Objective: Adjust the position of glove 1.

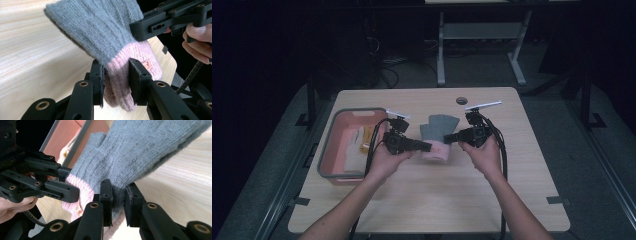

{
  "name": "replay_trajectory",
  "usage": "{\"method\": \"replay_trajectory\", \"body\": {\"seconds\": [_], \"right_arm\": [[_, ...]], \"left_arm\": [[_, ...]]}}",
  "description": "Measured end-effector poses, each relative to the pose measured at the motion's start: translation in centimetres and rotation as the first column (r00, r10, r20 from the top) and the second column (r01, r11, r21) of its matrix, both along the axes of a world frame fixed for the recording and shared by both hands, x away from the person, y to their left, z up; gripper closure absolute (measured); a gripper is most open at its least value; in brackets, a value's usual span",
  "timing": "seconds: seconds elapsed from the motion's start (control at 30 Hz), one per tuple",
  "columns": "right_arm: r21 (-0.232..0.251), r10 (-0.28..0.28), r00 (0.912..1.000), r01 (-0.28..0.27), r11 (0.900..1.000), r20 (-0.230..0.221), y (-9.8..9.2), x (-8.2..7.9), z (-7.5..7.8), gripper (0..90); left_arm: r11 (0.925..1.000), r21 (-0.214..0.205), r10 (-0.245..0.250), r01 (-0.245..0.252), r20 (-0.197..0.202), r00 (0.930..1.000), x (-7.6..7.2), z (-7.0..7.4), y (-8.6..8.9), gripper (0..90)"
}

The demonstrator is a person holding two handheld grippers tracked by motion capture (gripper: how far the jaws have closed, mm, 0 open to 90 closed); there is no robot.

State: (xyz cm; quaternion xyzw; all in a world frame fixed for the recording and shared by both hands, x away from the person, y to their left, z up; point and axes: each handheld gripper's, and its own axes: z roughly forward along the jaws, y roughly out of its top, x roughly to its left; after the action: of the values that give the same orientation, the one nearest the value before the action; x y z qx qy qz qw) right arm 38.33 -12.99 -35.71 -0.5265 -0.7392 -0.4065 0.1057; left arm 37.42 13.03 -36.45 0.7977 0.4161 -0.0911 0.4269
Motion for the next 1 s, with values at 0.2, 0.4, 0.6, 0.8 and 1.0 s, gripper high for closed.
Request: {"method": "replay_trajectory", "body": {"seconds": [0.2,0.4,0.6,0.8,1.0], "right_arm": [[0.004,0.012,0.9999,-0.012,0.9999,-0.005,0.7,0.3,0.0,78.2],[0.000,0.026,0.9997,-0.026,0.9997,0.003,1.5,0.6,0.5,78.2],[0.000,0.042,0.9990,-0.042,0.9991,0.019,2.2,0.9,0.9,78.2],[0.004,0.053,0.9984,-0.053,0.9986,0.020,3.1,1.1,1.3,78.2],[0.007,0.070,0.9971,-0.070,0.9975,0.030,3.9,1.5,1.6,78.2]], "left_arm": [[1.0000,0.006,0.004,-0.004,0.006,1.0000,0.1,0.2,0.7,67.5],[0.9999,-0.001,0.014,-0.014,0.012,0.9998,0.2,0.5,1.6,67.5],[0.9997,-0.006,0.026,-0.026,0.014,0.9996,0.2,0.8,2.4,67.5],[0.9990,-0.014,0.042,-0.041,0.017,0.9990,0.2,1.2,3.4,67.6],[0.9987,-0.017,0.048,-0.048,0.021,0.9986,0.2,1.5,4.4,67.7]]}}
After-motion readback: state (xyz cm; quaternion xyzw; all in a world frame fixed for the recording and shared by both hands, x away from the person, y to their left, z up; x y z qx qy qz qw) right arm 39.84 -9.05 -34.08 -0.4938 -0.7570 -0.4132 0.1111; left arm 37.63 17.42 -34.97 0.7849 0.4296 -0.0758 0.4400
